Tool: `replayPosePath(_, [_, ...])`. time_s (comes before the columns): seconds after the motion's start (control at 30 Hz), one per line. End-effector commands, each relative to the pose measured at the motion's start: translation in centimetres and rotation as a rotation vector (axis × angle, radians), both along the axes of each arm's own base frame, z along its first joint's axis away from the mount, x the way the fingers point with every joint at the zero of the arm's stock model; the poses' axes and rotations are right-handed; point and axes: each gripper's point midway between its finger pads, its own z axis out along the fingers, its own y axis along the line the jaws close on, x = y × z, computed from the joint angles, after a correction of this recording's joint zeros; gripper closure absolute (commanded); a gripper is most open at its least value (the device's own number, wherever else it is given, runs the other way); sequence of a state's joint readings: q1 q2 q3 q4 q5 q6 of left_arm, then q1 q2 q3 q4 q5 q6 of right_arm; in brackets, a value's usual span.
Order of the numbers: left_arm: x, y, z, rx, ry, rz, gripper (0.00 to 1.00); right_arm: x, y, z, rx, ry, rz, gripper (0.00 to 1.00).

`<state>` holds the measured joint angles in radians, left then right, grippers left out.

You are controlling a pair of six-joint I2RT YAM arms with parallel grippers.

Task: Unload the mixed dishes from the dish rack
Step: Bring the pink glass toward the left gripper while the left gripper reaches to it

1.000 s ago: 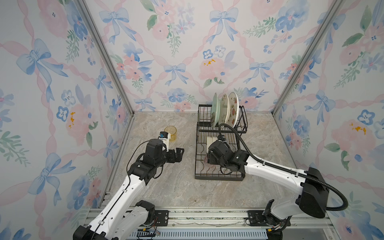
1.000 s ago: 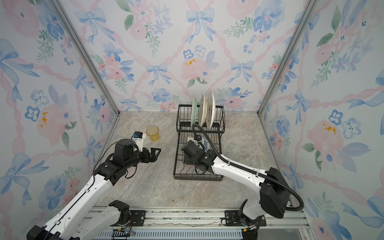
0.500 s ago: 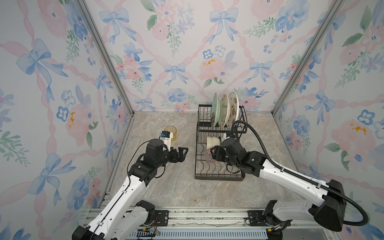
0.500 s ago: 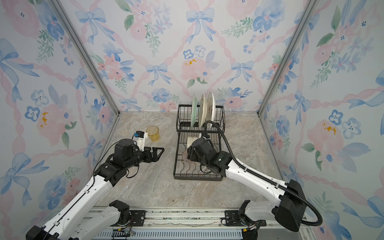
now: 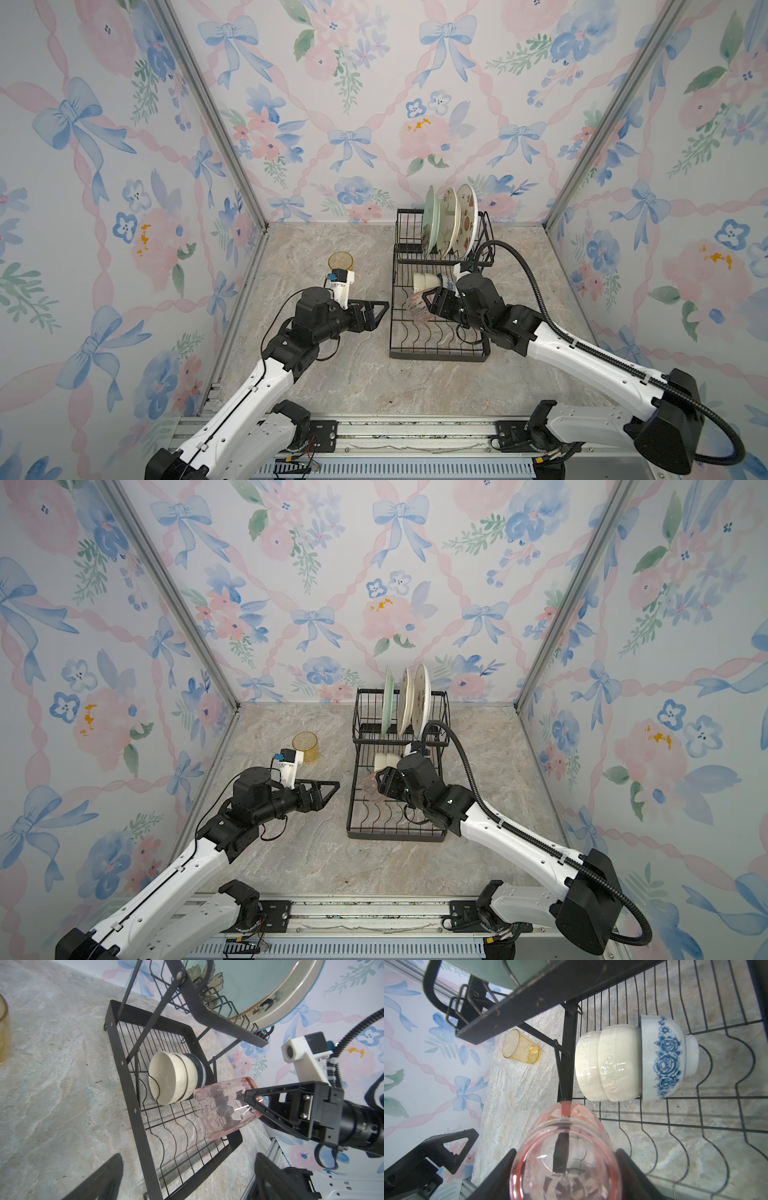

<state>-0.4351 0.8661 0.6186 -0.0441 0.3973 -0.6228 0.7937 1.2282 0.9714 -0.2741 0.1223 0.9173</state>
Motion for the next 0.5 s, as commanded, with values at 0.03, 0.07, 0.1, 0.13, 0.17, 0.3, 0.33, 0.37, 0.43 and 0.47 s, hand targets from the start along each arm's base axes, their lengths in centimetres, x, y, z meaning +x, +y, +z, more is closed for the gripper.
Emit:
replayPosePath(0.03, [-0.3, -1.3, 2.9, -0.098, -0.096, -0.060, 0.02, 0.3, 0.3, 2.5, 0.120, -0.041, 0.004, 0.47])
replayPosePath(0.07, [-0.2, -1.5, 3.2, -0.108, -0.106, -0.059, 0.02, 0.4, 0.3, 2.9, 0.132, -0.047, 0.004, 0.47])
replayPosePath(0.1, [-0.2, -1.6, 3.3, -0.119, -0.112, -0.060, 0.03, 0.3, 0.3, 3.3, 0.141, -0.053, 0.006, 0.47])
replayPosePath(0.13, [-0.3, -1.9, 3.5, -0.134, -0.121, -0.065, 0.03, 0.3, 0.4, 3.6, 0.151, -0.057, 0.010, 0.47])
replayPosePath(0.17, [-0.3, -2.1, 3.6, -0.147, -0.129, -0.070, 0.04, 0.3, 0.5, 3.9, 0.162, -0.060, 0.012, 0.47])
replayPosePath(0.3, [-0.6, -3.2, 3.6, -0.159, -0.136, -0.097, 0.08, 0.3, 0.8, 4.7, 0.208, -0.059, 0.026, 0.47])
replayPosePath(0.33, [-0.7, -3.6, 3.6, -0.159, -0.138, -0.107, 0.08, 0.4, 0.9, 4.8, 0.223, -0.057, 0.027, 0.47])
replayPosePath(0.37, [-0.8, -3.9, 3.5, -0.160, -0.137, -0.117, 0.09, 0.4, 1.0, 5.0, 0.239, -0.056, 0.030, 0.47])
replayPosePath(0.43, [-0.9, -4.4, 3.6, -0.165, -0.139, -0.135, 0.09, 0.5, 1.3, 5.4, 0.276, -0.056, 0.039, 0.48])
replayPosePath(0.47, [-1.0, -4.7, 3.8, -0.167, -0.144, -0.142, 0.09, 0.5, 1.4, 5.6, 0.291, -0.056, 0.042, 0.48])
